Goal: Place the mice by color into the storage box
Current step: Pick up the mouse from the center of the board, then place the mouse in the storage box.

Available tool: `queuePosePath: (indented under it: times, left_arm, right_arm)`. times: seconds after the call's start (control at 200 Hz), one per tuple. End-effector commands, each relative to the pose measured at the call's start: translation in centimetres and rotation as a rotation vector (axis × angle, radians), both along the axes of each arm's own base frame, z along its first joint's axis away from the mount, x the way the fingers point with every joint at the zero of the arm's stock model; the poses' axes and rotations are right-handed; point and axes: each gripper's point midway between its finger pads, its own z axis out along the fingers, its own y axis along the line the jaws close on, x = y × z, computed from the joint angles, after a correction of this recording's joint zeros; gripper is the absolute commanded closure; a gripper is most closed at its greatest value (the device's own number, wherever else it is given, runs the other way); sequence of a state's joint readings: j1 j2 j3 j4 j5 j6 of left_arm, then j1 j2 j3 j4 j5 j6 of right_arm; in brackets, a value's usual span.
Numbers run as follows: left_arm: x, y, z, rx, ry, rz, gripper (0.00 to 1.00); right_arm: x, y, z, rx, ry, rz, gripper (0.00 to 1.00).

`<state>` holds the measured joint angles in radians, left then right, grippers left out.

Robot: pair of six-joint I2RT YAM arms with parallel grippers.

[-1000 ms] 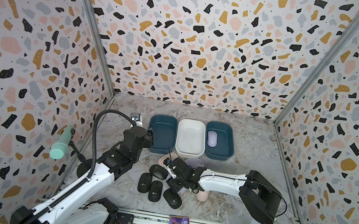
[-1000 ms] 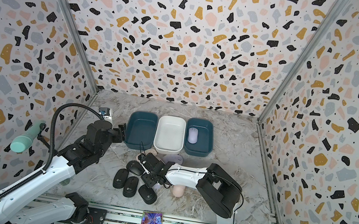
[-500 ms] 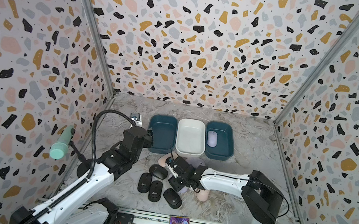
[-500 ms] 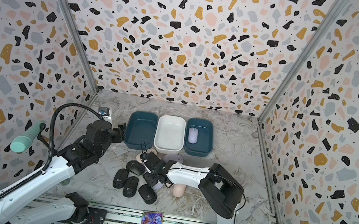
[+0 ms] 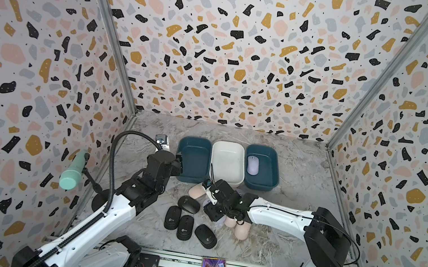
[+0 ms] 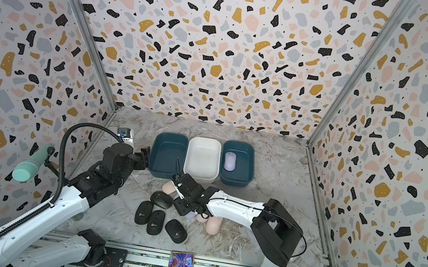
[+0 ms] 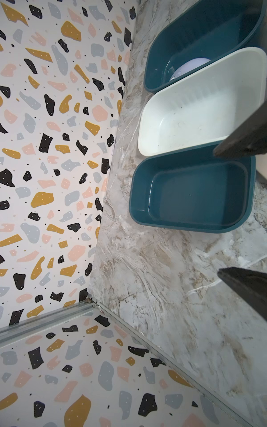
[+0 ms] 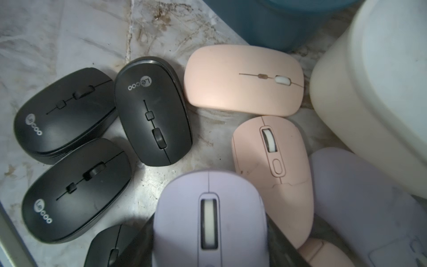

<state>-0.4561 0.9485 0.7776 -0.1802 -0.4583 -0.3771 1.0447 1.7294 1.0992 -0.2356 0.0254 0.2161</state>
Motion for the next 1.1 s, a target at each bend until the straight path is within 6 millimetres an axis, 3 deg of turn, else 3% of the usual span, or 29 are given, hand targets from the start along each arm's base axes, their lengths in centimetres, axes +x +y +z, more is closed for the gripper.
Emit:
queuePosePath:
  times: [0.0,0.751,1.096]
  left_arm:
    - [0.3,-0.1,1.5,0.002,-0.037,0.001,0.27]
    - [1.5,-0.7,2.6,0.017,-0.042,-0.003,0.27]
    - [2.2,-1.1,3.0,0.017,-0.041,-0.007,0.27]
  right_arm:
    - [0.5,0.7,3.9,0.084,-0.025,-0.009,0.44]
    - [3.7,-1.3,9.7,0.250,-0.040,-0.084,0.44]
    - [7.8,-4.9,12.0,0.300,-0.069,-0.179,0.44]
